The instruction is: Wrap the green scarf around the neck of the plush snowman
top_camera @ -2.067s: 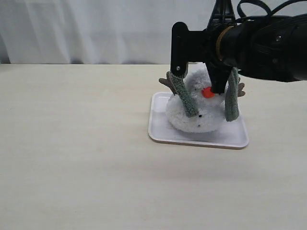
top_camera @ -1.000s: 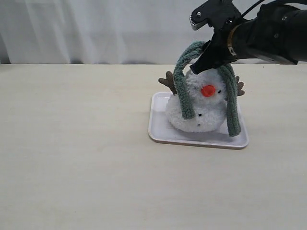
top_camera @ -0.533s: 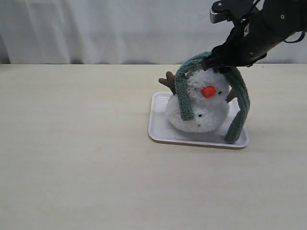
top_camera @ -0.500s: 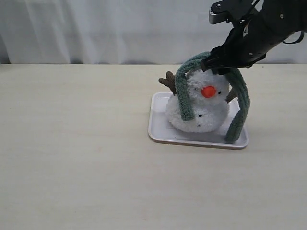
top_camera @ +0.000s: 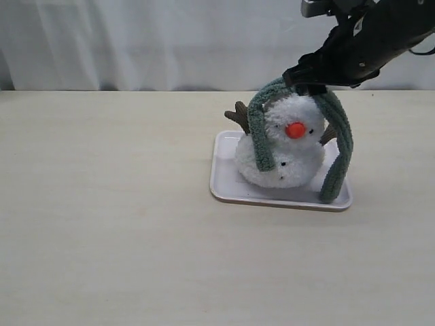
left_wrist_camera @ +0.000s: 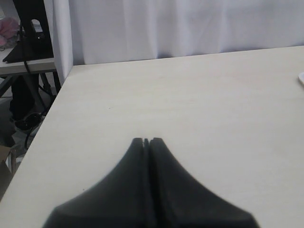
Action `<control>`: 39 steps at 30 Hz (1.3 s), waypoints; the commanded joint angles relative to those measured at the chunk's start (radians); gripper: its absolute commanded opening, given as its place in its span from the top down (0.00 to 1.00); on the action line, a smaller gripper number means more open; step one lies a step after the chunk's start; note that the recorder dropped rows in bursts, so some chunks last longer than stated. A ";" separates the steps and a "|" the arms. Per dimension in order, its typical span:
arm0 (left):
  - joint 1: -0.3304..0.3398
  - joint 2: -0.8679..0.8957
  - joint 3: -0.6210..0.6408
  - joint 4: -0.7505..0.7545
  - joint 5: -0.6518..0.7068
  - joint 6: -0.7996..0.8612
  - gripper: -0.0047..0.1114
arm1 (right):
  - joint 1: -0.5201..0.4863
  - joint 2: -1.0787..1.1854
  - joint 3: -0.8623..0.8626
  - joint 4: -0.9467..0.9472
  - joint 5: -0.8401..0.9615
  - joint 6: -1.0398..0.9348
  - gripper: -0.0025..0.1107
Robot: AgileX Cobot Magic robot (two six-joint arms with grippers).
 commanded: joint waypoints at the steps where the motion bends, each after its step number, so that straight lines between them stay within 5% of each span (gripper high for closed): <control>1: -0.001 -0.003 0.004 -0.001 -0.010 -0.002 0.96 | -0.008 -0.071 -0.005 -0.081 0.076 -0.013 0.45; 12: -0.001 -0.003 0.004 -0.001 -0.010 -0.002 0.96 | -0.094 -0.149 0.239 -0.033 -0.052 -0.098 0.45; 22: -0.001 -0.003 0.004 -0.001 -0.010 -0.002 0.96 | -0.092 -0.142 0.496 0.003 -0.506 -0.132 0.45; 32: -0.001 -0.003 0.004 -0.001 -0.010 -0.002 0.96 | -0.098 -0.060 0.508 -0.101 -0.573 -0.132 0.46; 39: -0.001 -0.003 0.004 -0.001 -0.010 -0.002 0.96 | -0.098 -0.018 0.508 -0.153 -0.584 -0.132 0.64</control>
